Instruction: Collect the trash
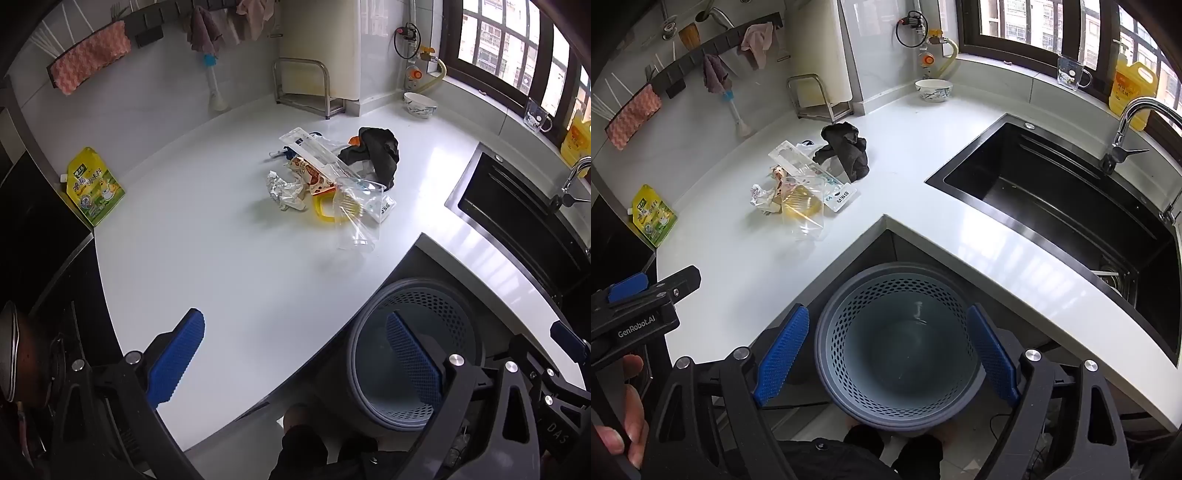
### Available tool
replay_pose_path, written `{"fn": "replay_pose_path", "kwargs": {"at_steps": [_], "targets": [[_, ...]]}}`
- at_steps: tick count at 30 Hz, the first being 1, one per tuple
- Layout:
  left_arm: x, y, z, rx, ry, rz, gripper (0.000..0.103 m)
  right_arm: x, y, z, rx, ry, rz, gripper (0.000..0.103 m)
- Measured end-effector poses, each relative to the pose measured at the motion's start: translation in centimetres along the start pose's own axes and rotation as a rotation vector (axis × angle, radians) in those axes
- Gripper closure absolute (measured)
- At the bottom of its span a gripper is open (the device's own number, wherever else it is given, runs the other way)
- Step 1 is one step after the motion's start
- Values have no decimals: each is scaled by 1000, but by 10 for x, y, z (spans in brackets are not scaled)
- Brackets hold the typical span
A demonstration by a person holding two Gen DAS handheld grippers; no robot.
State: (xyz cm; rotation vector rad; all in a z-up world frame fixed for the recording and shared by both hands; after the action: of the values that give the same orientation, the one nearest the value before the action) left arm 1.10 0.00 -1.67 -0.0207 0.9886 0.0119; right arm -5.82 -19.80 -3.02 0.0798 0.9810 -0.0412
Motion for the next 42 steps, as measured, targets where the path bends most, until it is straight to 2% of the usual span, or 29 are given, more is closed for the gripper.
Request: {"fn": "replay_pose_path", "kwargs": {"at_steps": [30,31,42], "targets": [[-1,20,6,-5,9,1,6,3,0,4,12,5,-1,20],[1,10,2,-1,5,8,6,2,0,3,13,4,0,20],[0,10,3,-5,-2,12,6,2,-4,4,20,2,2,20]]}}
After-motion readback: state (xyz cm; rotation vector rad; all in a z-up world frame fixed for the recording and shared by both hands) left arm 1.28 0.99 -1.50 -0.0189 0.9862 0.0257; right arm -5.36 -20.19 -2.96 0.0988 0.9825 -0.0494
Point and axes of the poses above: each gripper's, at about its wrist camera, not at the fingertips, and x roughly the way its jaws point, y to its left, z to its top, the point moved 2 cm from there along x, roughly the way its jaws point, and after that the axes turned 10 degrees about -x, right-handed, at the moved point
